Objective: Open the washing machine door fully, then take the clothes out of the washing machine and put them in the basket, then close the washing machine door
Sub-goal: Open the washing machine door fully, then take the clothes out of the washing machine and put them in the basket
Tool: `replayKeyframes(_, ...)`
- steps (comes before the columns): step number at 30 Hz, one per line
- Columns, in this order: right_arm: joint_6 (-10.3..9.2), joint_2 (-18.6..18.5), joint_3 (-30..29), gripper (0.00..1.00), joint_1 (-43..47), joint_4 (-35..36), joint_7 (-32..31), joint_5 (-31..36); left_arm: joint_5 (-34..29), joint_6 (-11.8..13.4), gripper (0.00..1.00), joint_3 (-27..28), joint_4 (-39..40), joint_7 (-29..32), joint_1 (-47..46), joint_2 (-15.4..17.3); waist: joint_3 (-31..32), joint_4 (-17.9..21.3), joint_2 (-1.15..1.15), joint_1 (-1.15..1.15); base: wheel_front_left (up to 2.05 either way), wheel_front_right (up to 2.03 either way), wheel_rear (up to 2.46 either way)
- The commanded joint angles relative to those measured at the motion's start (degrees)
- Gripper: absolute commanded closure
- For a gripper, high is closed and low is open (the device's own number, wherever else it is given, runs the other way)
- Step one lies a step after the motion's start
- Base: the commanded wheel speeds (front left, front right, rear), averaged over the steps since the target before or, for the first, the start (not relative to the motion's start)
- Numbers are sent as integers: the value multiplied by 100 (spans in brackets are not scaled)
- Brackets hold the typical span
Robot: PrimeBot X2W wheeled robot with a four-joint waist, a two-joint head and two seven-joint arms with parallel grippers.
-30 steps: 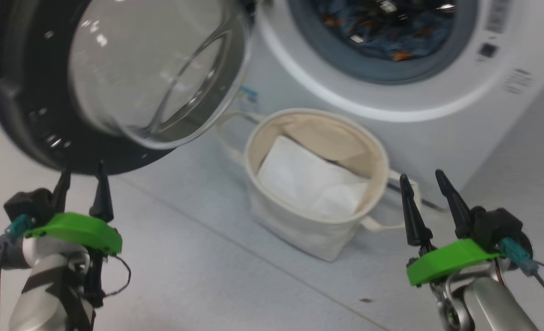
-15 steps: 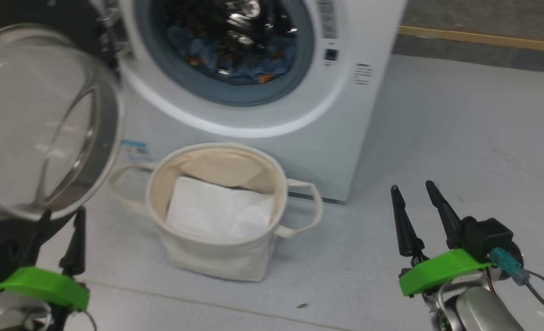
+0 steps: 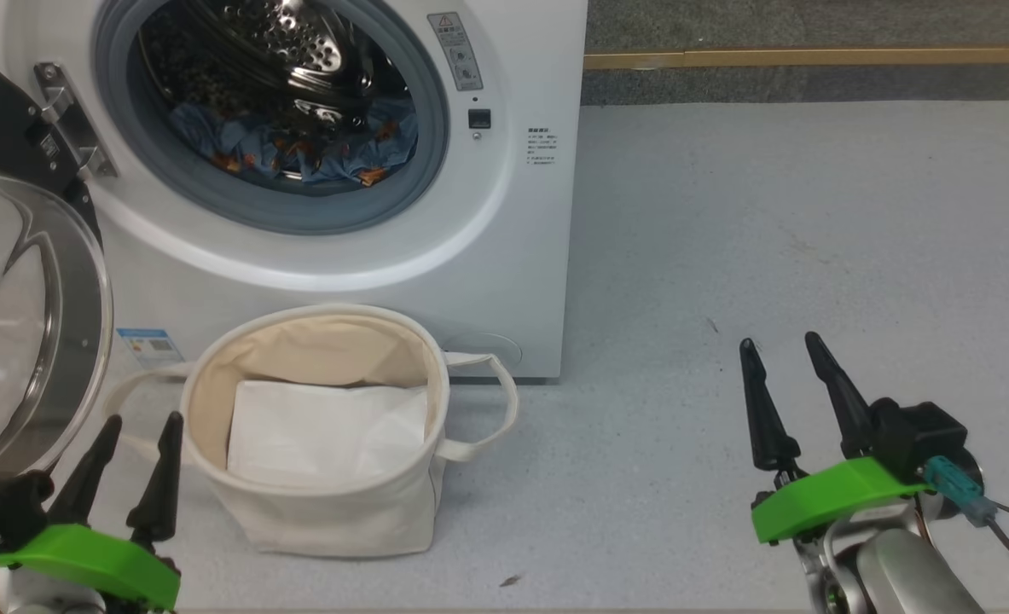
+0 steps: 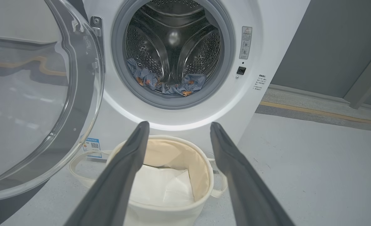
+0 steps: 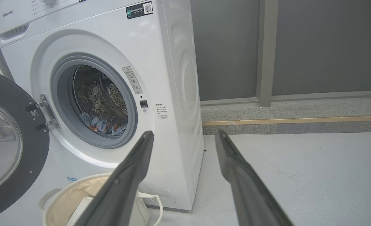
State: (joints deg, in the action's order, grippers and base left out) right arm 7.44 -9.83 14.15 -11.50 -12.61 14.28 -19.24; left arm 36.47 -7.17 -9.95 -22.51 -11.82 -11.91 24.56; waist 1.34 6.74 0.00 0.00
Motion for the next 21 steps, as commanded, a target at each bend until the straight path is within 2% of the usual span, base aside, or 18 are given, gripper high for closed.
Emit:
replayKeyframes(1, 5, -58, 32, 0, -122, 186, 72, -11, 75, -31, 0, 240, 157, 49, -202, 282, 47, 22, 0, 0, 0, 0, 0)
replayKeyframes(9, 5, -80, 26, 0, -86, 172, 72, -3, 209, 5, 0, 190, 125, 258, -144, 311, 133, 93, 0, 0, 0, 0, 0)
replayKeyframes(21, 5, -45, -140, 0, -49, 231, 72, -9, 353, -24, 0, -46, 354, 104, -211, 457, 84, 117, 0, 0, 0, 0, 0)
